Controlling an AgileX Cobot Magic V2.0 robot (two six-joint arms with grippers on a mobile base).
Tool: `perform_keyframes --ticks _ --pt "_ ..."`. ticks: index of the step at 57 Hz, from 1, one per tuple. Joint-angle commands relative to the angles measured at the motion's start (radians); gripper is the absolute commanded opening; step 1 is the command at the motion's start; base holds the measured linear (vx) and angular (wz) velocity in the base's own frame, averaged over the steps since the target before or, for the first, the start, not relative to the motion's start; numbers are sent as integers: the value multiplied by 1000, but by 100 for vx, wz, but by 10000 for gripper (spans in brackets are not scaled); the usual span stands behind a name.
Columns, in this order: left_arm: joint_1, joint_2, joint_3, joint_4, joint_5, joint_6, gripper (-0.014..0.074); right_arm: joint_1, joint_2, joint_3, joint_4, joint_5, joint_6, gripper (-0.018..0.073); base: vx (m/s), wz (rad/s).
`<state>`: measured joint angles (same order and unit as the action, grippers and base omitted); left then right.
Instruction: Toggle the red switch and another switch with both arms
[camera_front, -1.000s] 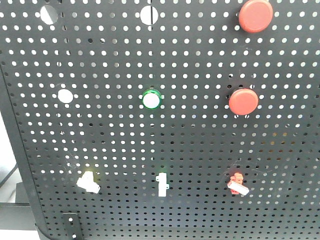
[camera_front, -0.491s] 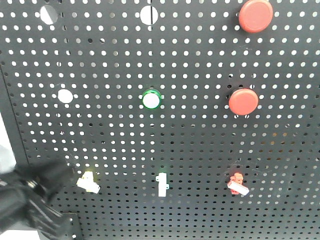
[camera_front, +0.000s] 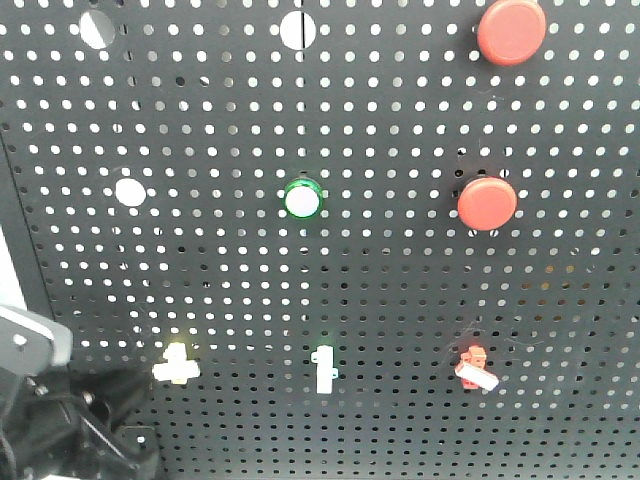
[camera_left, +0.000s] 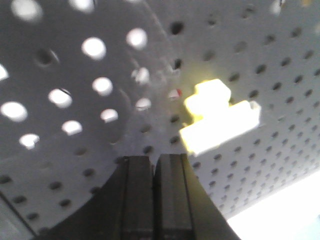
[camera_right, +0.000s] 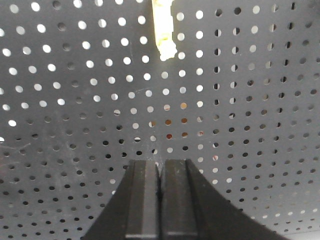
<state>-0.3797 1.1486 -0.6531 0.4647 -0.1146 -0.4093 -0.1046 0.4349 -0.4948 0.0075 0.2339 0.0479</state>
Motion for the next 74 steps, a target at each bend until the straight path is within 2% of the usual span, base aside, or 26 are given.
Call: perform_keyframes --ticks 1,13,25,39,53,70,74 --pt "-2 -42 -34 -15 -150 -11 3 -6 12 -35 0 -82 -3 -6 0 0" --pt "-2 -43 -34 -15 -85 -13 3 -6 12 -35 0 -82 -3 -6 0 0" --pt "-2 -32 -34 -15 -78 -6 3 -6 12 -35 0 -82 -3 -6 0 0" --pt "-2 -30 -39 -15 -150 10 3 -6 12 -35 0 -82 -3 -6 0 0" --pt "-2 18 -38 -69 23 7 3 -6 12 -35 0 -81 -3 -6 0 0" --pt "-2 15 -5 -71 28 5 3 -6 12 -35 0 -78 -3 -6 0 0" --pt "-3 2 -3 -97 35 5 3 -6 12 -35 5 -76 -2 -6 0 0"
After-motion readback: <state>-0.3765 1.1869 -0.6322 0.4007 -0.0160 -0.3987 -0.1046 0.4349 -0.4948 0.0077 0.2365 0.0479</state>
